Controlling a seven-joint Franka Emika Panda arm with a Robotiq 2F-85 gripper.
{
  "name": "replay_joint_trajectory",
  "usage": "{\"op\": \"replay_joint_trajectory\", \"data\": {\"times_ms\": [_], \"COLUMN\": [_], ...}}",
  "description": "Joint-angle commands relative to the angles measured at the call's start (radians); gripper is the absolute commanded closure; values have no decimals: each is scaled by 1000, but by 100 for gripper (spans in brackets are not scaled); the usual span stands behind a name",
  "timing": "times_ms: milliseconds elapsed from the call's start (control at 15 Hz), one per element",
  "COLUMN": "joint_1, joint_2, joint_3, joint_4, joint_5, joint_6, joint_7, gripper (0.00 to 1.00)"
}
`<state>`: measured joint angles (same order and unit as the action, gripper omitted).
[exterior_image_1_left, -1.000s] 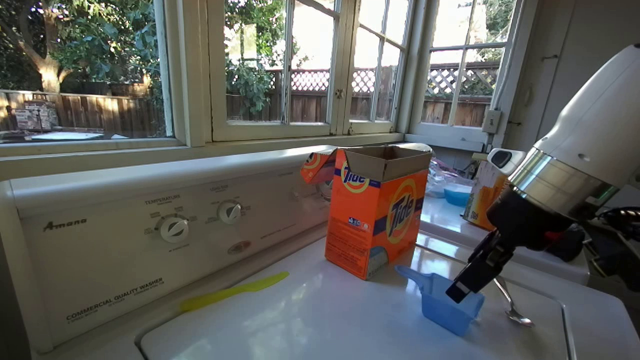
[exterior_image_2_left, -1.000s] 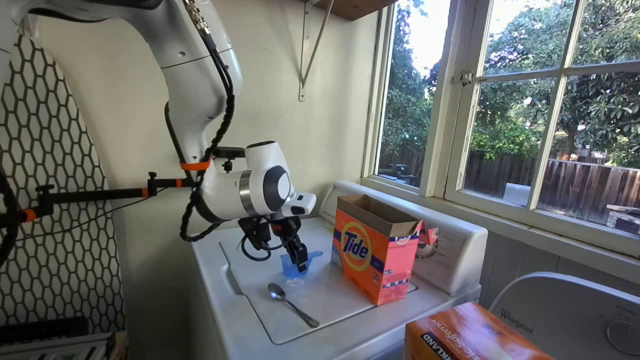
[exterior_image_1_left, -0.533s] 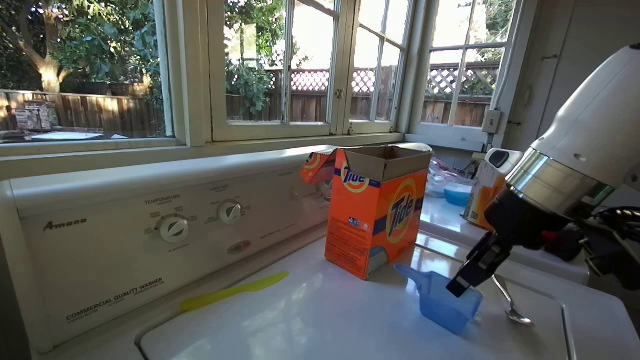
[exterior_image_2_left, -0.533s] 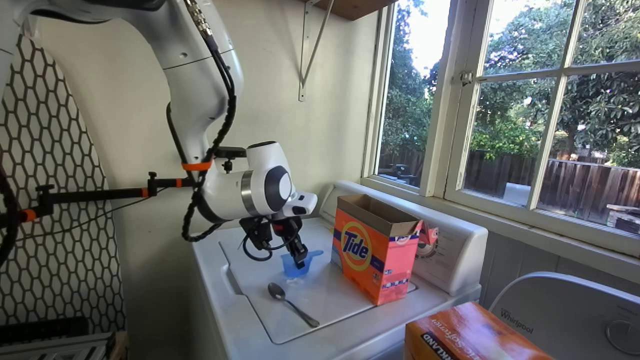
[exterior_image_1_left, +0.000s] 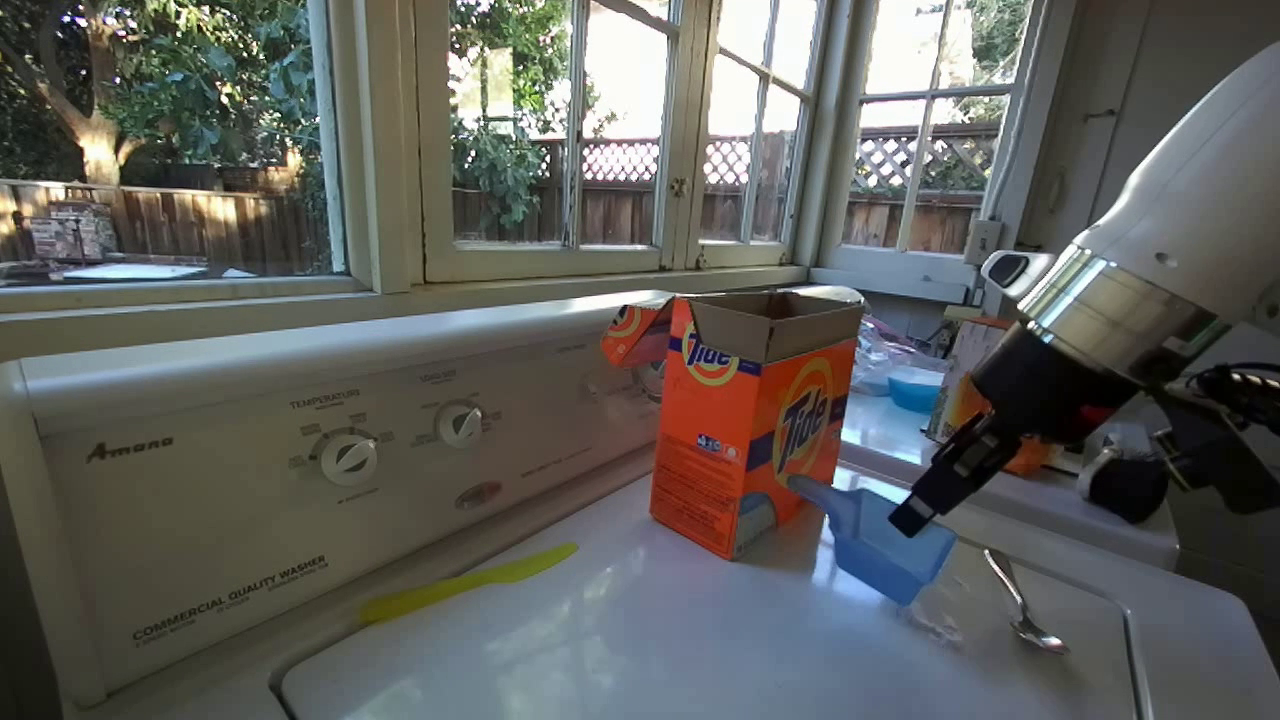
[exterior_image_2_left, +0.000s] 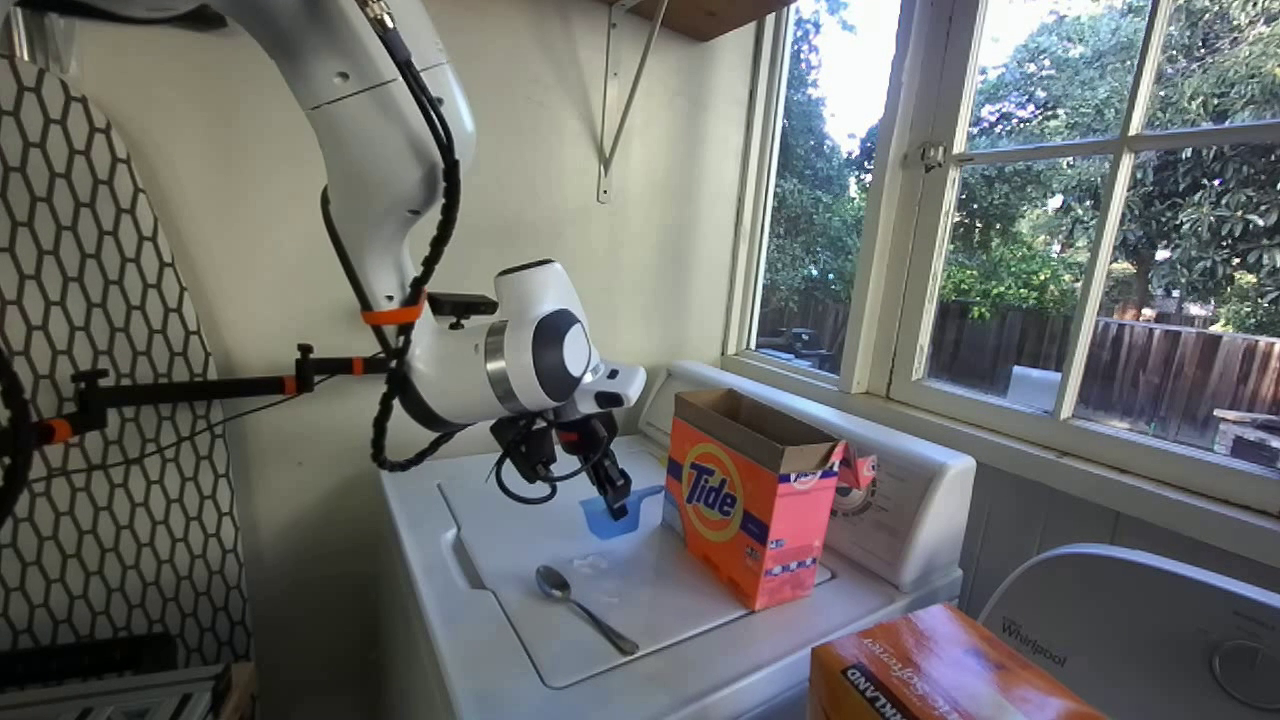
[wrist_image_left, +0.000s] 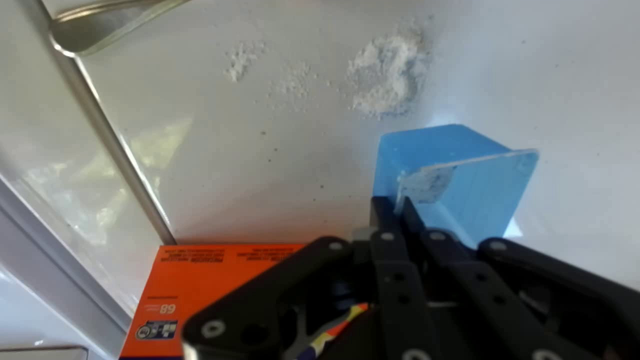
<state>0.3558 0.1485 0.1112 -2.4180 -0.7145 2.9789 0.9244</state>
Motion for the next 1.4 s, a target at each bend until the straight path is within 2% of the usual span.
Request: {"op": "replay_joint_trajectory", "data": {"times_ms": [0,600,1333], "joint_1": [8,-7,-6], "joint_2": [-109,-268,-356], "joint_3": [-24,-22,22], "joint_4": [-70,-189,-268], "joint_5": [-62,-214,-326], "joint_6": [-13,-82,-230], "joint_7": [40,113,204], "gripper": [99,99,99]}}
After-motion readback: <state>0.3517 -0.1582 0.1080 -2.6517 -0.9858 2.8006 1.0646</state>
